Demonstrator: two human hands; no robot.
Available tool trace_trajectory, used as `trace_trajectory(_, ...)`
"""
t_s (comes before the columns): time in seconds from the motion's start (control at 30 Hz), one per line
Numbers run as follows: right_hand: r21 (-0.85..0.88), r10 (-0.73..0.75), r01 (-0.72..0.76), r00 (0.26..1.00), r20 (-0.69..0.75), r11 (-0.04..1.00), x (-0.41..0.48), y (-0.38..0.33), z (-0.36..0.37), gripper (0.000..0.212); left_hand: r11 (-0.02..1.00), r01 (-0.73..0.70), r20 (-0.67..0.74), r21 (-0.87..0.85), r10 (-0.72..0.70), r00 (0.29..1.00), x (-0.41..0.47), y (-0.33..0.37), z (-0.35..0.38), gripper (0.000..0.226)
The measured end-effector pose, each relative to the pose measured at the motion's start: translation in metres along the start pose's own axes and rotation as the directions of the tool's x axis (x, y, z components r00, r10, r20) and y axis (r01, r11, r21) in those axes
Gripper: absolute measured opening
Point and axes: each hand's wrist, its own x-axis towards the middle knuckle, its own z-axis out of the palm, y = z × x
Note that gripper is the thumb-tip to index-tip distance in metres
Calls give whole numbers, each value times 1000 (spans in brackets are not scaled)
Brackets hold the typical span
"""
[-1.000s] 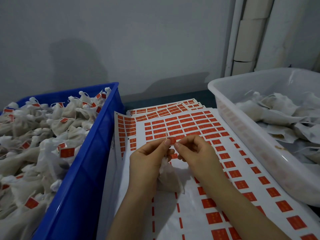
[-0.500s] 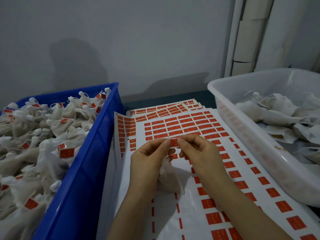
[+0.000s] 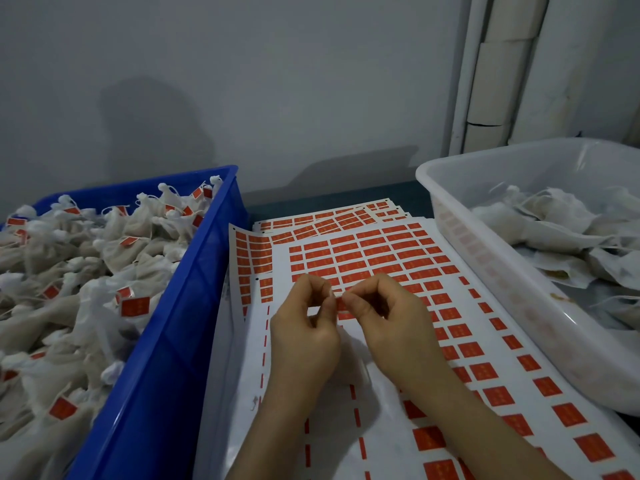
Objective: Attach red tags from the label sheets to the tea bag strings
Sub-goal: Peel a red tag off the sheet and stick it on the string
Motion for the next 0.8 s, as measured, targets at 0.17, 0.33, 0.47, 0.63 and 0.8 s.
trace_trajectory(0.17, -21, -7, 7, 1000, -7, 1000, -1, 0, 1, 19, 1000, 3, -10, -10, -3, 1000, 1, 1, 1, 21)
trace_trajectory(0.33, 9, 53, -53, 995, -83, 999, 5, 1, -4, 13, 971, 163, 51, -174, -157, 986, 5, 6, 0, 5)
trace_trajectory(0.47, 74, 79, -70, 989, -127, 995, 6, 1, -6, 7, 964, 197, 135, -180, -174, 975, 5, 7, -4, 6)
trace_trajectory(0.63, 115, 104, -87, 983, -150, 989, 7, 0, -8, 7, 987, 126, 192, 104, -145, 971, 5, 5, -4, 11)
trace_trajectory(0.8, 86, 131, -120, 982, -138, 989, 8, 0, -6, 11, 977, 190, 165, 93, -204, 965, 10, 3, -13, 4)
